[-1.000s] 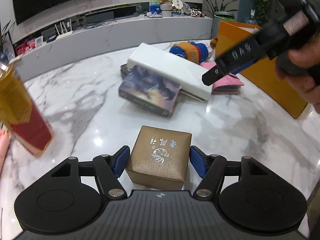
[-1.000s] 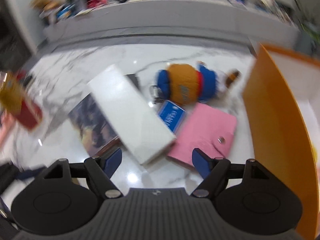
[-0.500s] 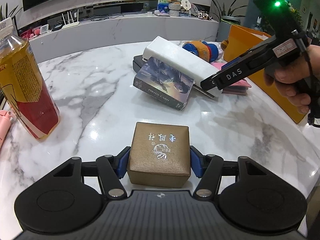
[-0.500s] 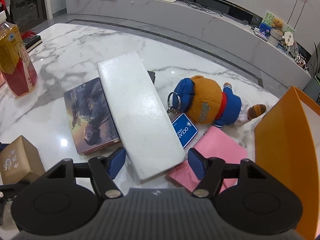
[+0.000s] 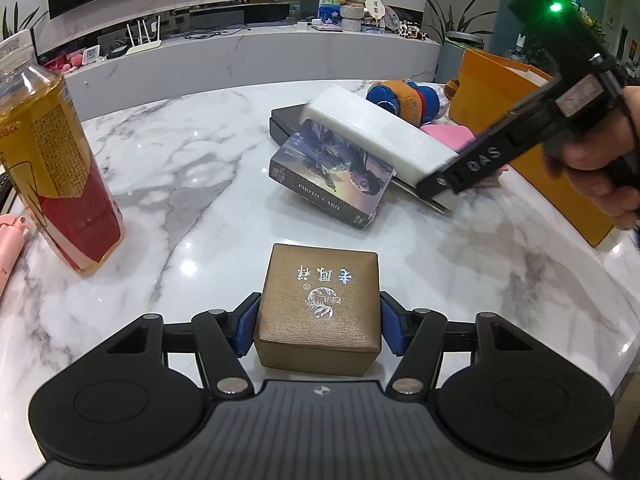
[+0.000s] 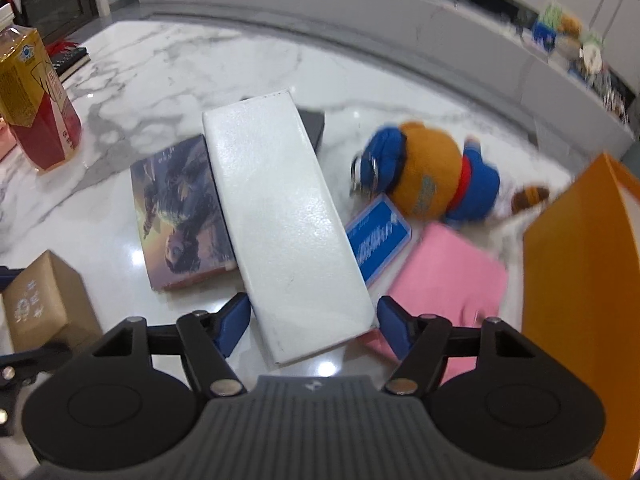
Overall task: Organize objects
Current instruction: 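Grasp the gold gift box with the left tool while the right tool grasps the white box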
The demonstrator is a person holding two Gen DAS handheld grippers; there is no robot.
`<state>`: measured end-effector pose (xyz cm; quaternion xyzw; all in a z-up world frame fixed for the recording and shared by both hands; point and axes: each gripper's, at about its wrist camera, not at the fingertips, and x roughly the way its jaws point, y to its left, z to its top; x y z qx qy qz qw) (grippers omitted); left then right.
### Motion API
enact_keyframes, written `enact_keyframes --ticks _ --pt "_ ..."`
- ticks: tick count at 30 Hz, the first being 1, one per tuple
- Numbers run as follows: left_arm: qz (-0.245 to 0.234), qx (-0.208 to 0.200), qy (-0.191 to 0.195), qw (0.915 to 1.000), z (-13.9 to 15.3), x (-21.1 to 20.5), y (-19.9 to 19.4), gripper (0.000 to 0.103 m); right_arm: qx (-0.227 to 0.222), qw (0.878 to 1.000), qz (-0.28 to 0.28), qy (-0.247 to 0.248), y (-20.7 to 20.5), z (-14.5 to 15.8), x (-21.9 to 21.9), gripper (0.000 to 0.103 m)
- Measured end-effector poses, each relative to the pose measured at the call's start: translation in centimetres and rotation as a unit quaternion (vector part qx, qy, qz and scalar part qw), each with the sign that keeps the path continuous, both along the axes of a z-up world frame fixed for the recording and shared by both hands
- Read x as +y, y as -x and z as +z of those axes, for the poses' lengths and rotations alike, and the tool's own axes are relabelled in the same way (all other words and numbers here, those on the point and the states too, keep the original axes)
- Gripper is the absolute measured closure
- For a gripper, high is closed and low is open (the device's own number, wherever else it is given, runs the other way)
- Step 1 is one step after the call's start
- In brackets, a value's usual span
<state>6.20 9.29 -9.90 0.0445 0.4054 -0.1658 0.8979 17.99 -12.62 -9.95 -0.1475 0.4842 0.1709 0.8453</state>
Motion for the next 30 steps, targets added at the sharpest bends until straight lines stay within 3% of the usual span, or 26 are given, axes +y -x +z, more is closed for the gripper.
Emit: enact_keyframes --ticks 7,17,22,26,30 --pt "0.007 0.004 -0.006 0.9999 0.1 0.0 0.3 0.033 0.087 0.996 -0.032 0.000 2.3 -0.1 -1.4 0.033" --pt "0.004 0.012 -0.021 0.9997 0.1 -0.1 0.9 0.034 0.126 0.992 0.000 0.030 4.5 -0.4 -1.4 0.036" --pt "0.004 0.011 -0.021 0.9997 0.1 -0.3 0.6 0.032 0.086 0.996 0.013 0.022 4.5 0.5 -1.0 0.026" --pt "0.000 0.008 -0.031 0.9995 0.1 -0.5 0.6 0.030 0.058 0.998 0.011 0.009 3.1 0.7 -0.4 0.026" --pt "0.000 0.008 -0.032 0.9995 0.4 -0.4 0.8 0.030 0.060 0.998 0.022 0.017 2.1 -0.7 0.6 0.032"
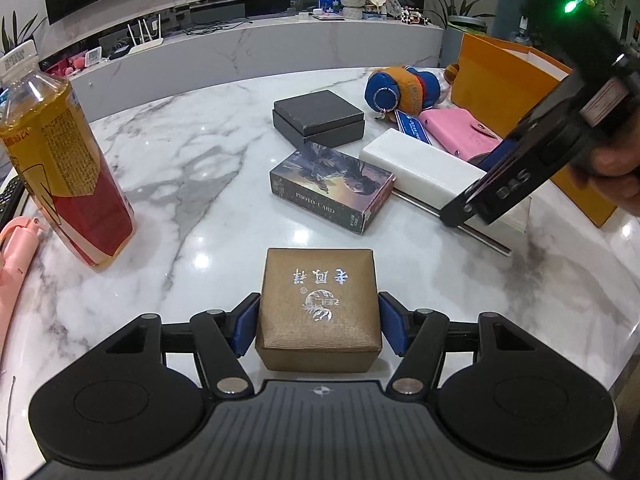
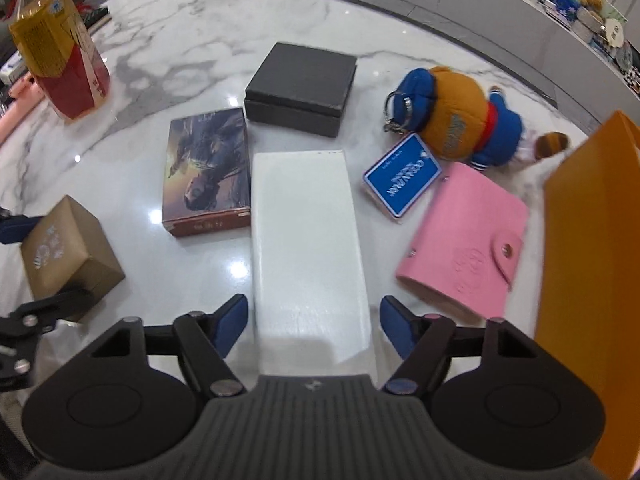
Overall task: Organize objects
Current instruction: 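Grasp the gold gift box with the left tool while the right tool grasps the white box, then carry the gold gift box and white box over the orange box and lower them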
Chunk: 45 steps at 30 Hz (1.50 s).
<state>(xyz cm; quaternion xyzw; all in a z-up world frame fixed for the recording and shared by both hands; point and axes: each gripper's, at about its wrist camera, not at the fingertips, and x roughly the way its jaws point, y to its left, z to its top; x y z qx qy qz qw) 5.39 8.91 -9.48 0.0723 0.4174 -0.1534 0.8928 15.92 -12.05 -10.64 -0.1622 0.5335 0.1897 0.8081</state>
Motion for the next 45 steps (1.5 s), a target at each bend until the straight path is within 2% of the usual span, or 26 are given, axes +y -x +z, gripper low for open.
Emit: enact_keyframes --ticks 5,8,19,30,36,45 --pt "0.002 0.005 0.006 1.0000 0.0 0.3 -0.2 0.031 -0.006 1.000 0.005 0.002 -0.4 -0.6 0.6 0.032" --pt "0.001 0.010 0.009 0.9999 -0.1 0.2 -0.4 0.034 0.000 1.000 0.000 -0.003 -0.5 -0.6 0.4 0.039" --pt "0.005 -0.002 0.003 1.0000 0.8 -0.2 0.3 0.035 0.019 1.000 -0.010 -0.009 0.3 0.0 -0.5 0.040" --pt "-0.001 -0.027 -0.010 0.9996 3.9 -0.4 1.1 0.035 0.023 0.998 -0.042 -0.046 1.2 3.1 -2.5 0.040" --pt "-0.002 -0.036 -0.005 0.9993 5.1 -1.0 1.5 0.035 0.037 0.997 -0.045 -0.055 2.3 3.3 -3.2 0.040" --pt "-0.024 -0.055 0.003 0.9982 7.7 -3.3 1.1 0.035 0.007 0.995 -0.060 -0.084 2.8 7.0 -5.2 0.040"
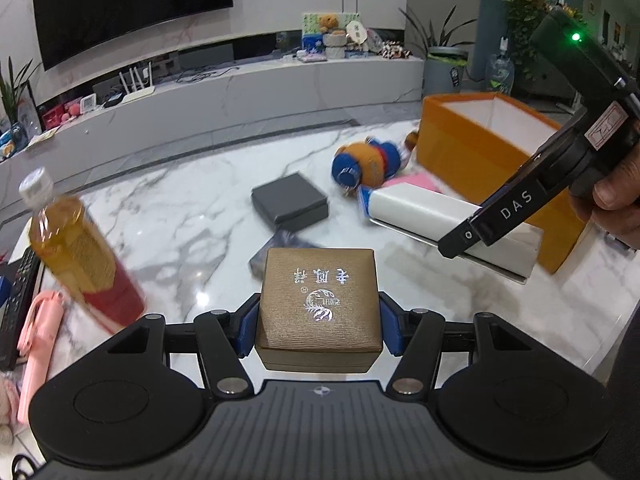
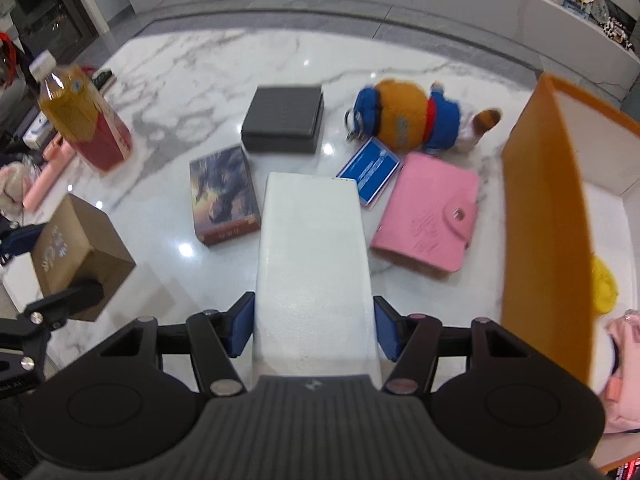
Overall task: Organize objects
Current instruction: 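Carry the gold gift box and white box over the orange box and lower them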
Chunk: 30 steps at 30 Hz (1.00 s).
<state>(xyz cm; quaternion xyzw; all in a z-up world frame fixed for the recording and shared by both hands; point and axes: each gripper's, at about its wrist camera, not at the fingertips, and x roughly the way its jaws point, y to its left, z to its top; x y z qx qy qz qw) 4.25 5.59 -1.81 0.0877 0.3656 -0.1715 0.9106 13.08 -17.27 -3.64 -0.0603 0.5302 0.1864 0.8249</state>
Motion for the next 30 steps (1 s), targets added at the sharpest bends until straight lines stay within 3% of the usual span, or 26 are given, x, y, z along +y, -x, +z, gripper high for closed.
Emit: enact_keyframes --ticks 8,14,25,30 --pt "-0.028 -0.019 0.022 0.9992 3.0 -4.1 -2.9 0.035 -0.053 0.998 -0.018 -0.016 0.0 6.2 -3.8 0.040" --pt "-0.067 -0.032 0.036 0.9966 4.8 -10.1 -5.3 0.035 -0.083 0.996 -0.040 -0.004 -0.3 9.5 -7.9 0.040" --pt "-0.134 -0.018 0.072 0.9882 4.6 -20.3 -9.5 0.035 -0.089 0.989 -0.110 0.045 -1.6 10.4 -17.2 0.040" --pt "-0.158 -0.009 0.067 0.9851 3.6 -24.0 -10.5 0.035 -0.082 0.986 -0.136 0.057 -2.1 9.9 -20.2 0.040"
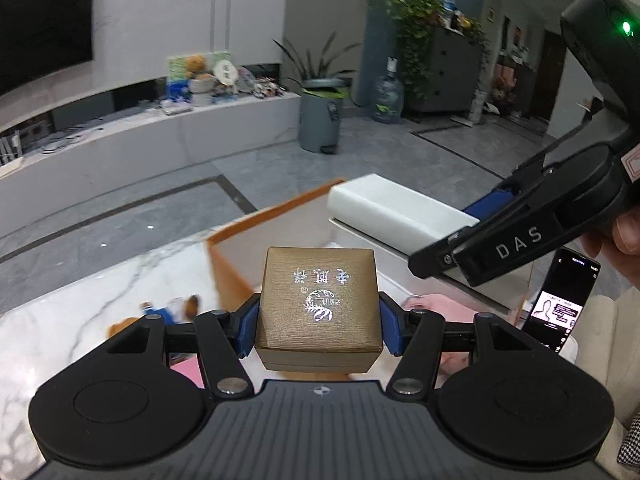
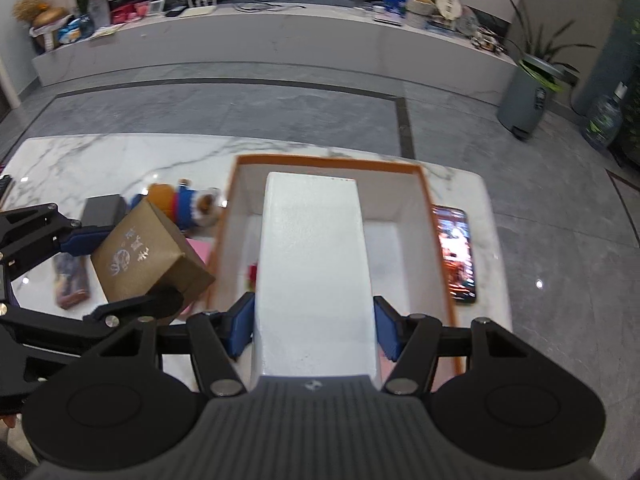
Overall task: Organize objects
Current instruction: 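Carry the gold gift box and white box over the orange box and lower them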
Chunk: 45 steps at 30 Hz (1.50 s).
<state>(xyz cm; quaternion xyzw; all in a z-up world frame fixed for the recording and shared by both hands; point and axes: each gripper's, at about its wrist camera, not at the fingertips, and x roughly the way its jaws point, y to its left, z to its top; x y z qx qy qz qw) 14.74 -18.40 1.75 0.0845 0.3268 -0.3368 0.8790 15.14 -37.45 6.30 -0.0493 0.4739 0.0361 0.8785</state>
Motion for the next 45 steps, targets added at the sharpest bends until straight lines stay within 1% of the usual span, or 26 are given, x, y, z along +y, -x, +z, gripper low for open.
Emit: enact_keyframes --ticks 5,10,15,19,25,30,34,38,45 --pt "-0.018 0.008 -0.020 0.9996 -1.3 -2.5 -1.1 0.035 0.007 1.000 -0.019 0.001 -0.9 -1.1 -2.0 0.040" --pt "-0.029 0.013 -0.035 0.9989 -2.1 -4.2 -1.6 0.035 0.020 0.999 -0.032 0.007 -2.5 -3.0 -3.1 0.040" --pt "-0.031 0.018 -0.059 0.9976 -3.6 -5.5 -2.5 0.035 0.023 1.000 -0.015 0.009 -3.8 -4.1 -4.1 0.040" --pt "-0.034 0.025 -0.072 0.9965 -4.6 -6.2 -3.1 0.035 0.032 0.999 -0.006 0.029 -5.4 -5.6 -4.3 0.040" --pt "-0.035 0.043 -0.073 0.9958 -6.0 -6.6 -3.7 0.035 0.042 0.998 0.008 0.048 -7.3 -7.8 -4.0 0.040" --pt "-0.036 0.053 -0.076 0.9951 -6.9 -6.5 -4.1 0.035 0.064 0.996 0.014 0.063 -9.0 -10.0 -3.7 0.040" --pt "-0.037 0.051 -0.079 0.9949 -6.9 -6.7 -4.2 0.035 0.074 0.995 0.010 0.069 -10.3 -11.4 -3.9 0.040" --pt "-0.037 0.049 -0.085 0.9945 -6.9 -6.7 -4.3 0.035 0.062 0.996 0.018 0.065 -11.0 -11.6 -3.5 0.040" --pt "-0.048 0.022 -0.123 0.9910 -7.4 -7.6 -3.5 0.035 0.047 0.995 0.026 0.084 -12.0 -12.3 -2.6 0.040"
